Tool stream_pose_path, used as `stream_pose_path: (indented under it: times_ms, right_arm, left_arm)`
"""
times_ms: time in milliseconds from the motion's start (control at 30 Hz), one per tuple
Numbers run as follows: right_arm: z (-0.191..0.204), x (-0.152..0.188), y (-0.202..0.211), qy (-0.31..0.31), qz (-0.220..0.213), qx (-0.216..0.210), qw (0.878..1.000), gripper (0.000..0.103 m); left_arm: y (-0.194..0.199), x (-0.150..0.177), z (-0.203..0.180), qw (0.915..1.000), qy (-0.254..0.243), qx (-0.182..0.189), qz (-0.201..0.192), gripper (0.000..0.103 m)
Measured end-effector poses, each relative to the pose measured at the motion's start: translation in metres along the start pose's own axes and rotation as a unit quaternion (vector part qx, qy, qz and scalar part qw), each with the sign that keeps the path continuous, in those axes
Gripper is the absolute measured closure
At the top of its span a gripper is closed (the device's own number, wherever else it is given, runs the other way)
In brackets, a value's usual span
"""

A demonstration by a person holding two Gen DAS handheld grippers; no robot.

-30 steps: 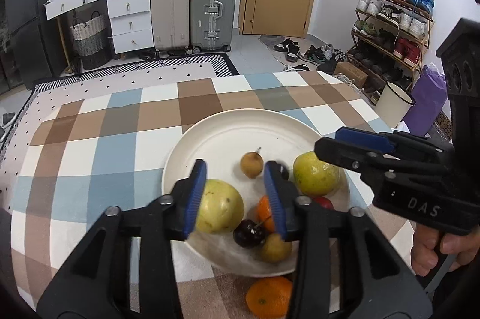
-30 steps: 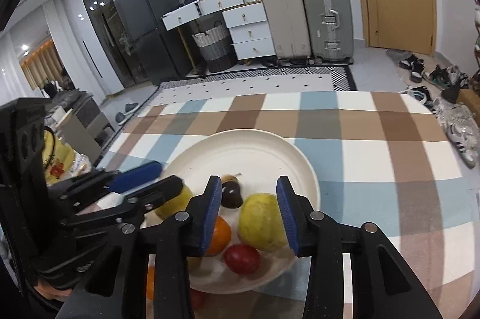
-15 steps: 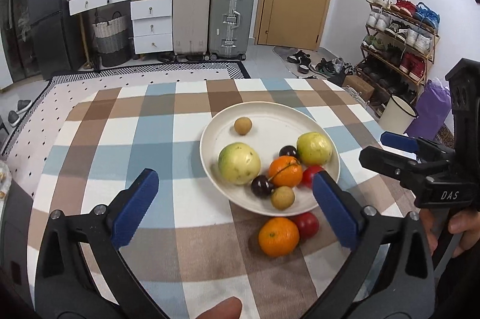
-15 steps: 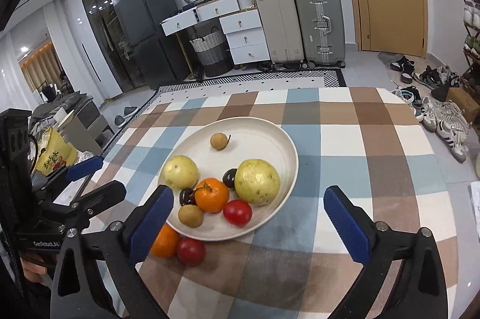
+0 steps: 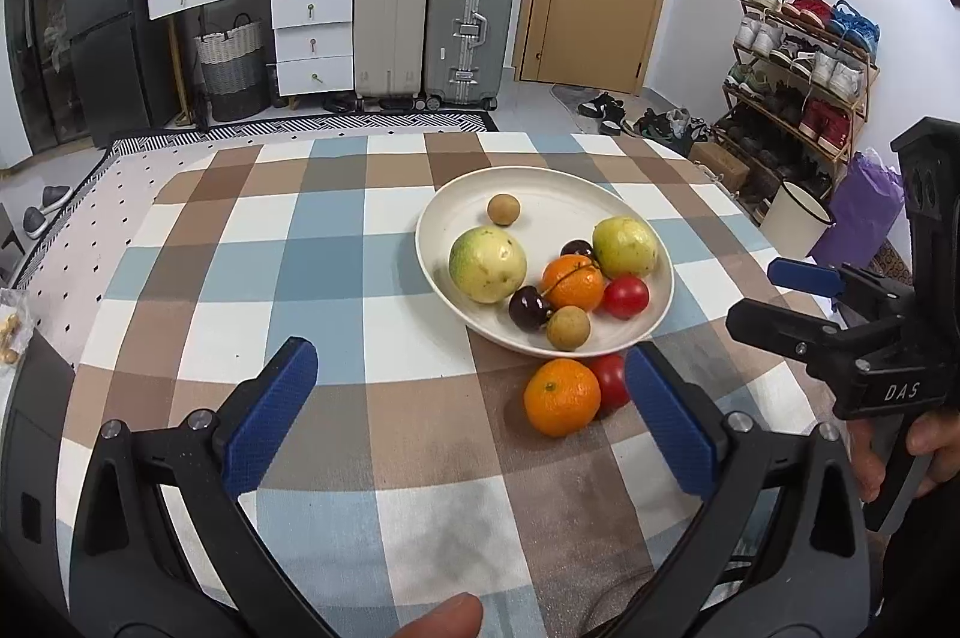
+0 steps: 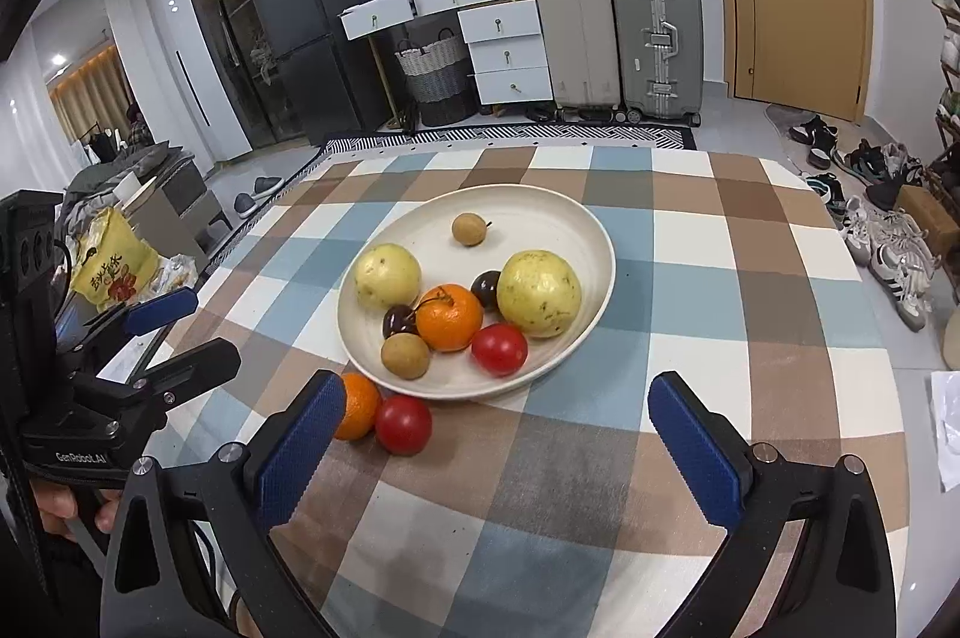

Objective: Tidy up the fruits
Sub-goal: 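Move the right gripper to the red tomato and grasp it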

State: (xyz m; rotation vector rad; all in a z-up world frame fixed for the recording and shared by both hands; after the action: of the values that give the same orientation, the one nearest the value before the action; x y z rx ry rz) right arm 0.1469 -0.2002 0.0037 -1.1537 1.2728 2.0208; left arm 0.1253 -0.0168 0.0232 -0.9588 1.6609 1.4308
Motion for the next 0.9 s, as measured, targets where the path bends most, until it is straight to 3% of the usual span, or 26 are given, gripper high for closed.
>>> stream_pose_path:
  times_ms: [467, 900]
  right_arm:
    - [0.012, 0.021, 0.003, 0.007, 0.020, -0.009, 1.000, 0.001]
    - [0.021, 0.040, -0.021, 0.032, 0.050, -0.006, 0.998, 0.001]
  left_arm:
    - [0.012, 0.019, -0.007, 0.9999, -0.010, -0.001, 0.005, 0.001]
    - [-0.006, 0.038, -0.010, 0.9994, -0.021, 0.004, 0.027, 0.001]
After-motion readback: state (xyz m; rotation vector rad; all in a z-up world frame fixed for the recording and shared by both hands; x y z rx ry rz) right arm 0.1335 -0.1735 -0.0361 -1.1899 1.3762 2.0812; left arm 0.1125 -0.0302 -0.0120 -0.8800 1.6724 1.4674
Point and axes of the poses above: each gripper's, at about its wrist camera, not at the fingertips, and y roughly against the way its jaws point, z to its left, x to its underside, the point moved 1 cm from there along -y, roughly the way its jaws point, and after that the axes turned 15 degrees about -z, right-handed, at the moved point
